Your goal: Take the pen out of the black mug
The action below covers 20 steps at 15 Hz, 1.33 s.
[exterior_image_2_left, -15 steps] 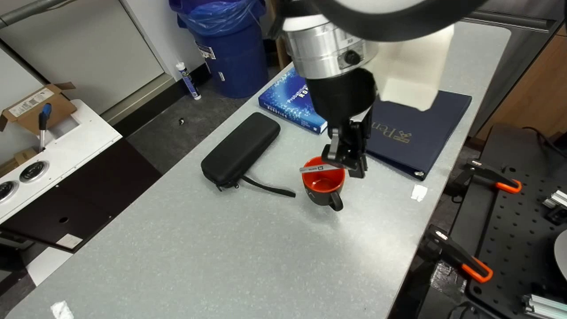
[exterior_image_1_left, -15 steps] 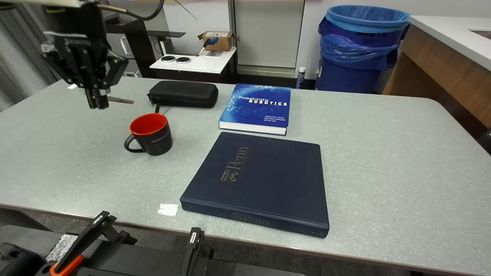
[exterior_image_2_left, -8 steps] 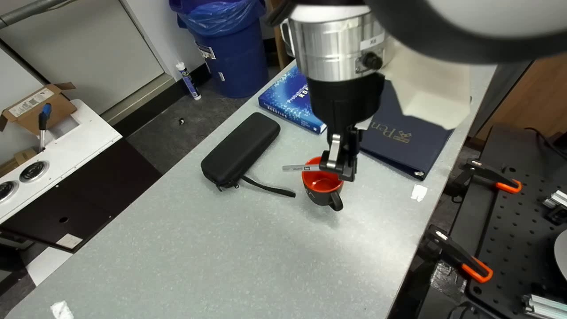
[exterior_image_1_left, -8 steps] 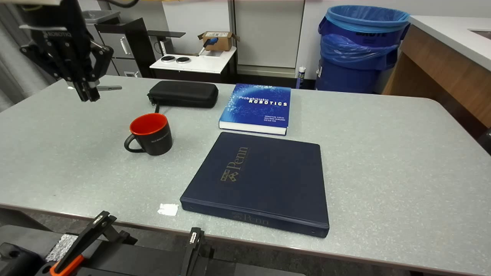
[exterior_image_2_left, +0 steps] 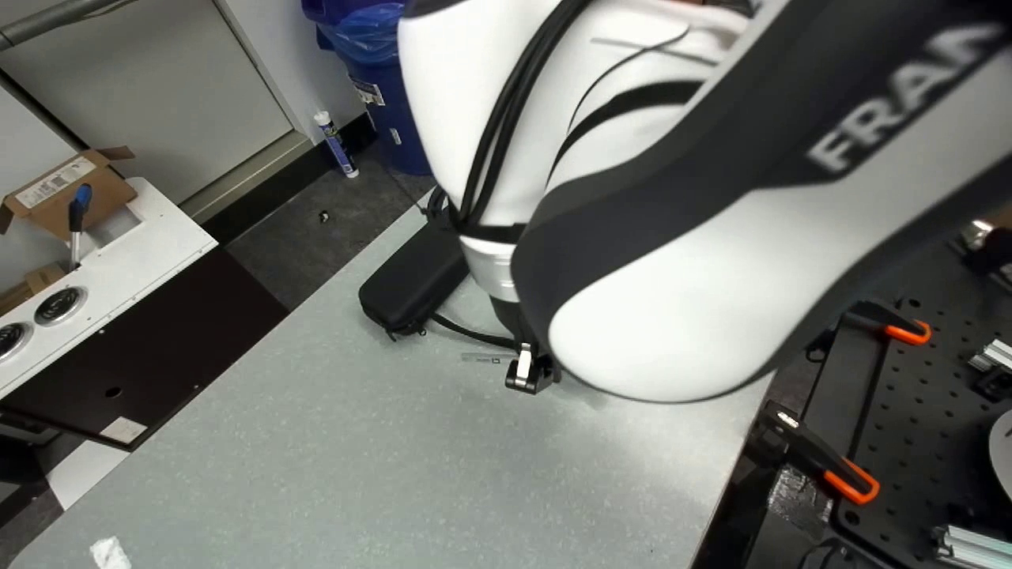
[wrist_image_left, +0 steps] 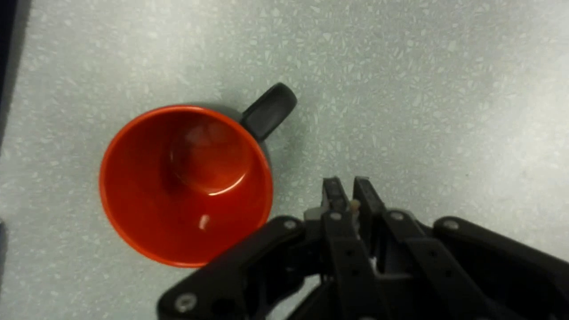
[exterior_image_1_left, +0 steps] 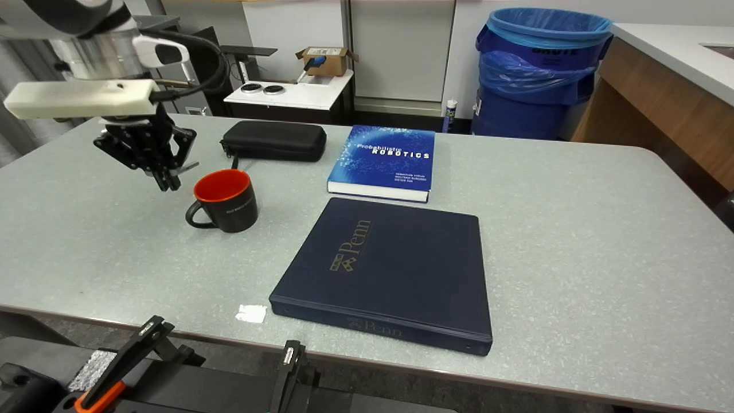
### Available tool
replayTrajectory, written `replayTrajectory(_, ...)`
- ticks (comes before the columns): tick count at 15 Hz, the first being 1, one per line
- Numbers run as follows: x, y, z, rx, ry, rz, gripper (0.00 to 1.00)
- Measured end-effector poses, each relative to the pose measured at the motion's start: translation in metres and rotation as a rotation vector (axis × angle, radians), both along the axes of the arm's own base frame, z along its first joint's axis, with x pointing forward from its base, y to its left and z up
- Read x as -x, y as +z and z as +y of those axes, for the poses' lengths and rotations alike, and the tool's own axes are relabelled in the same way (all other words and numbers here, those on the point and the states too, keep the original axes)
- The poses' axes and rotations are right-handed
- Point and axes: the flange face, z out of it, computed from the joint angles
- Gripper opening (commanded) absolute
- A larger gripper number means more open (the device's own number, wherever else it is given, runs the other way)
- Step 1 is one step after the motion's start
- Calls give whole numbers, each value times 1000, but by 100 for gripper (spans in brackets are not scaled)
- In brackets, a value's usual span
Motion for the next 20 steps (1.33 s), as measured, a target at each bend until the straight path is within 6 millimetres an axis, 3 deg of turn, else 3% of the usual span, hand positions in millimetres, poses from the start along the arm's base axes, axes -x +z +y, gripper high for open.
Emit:
replayTrajectory(6,-29,-60,26,-15,11,76,3)
replayTrajectory(7,-33,-66,28,-16,11,83,10)
replayTrajectory(8,-36,-72,31,-16,13,92,36)
replayTrajectory(9,-37,-76,34,-15,16,100,37)
replayTrajectory(17,-36,-76,56,-4,46,124,97)
replayTrajectory(20,-38,-69,59,-7,50,110,100)
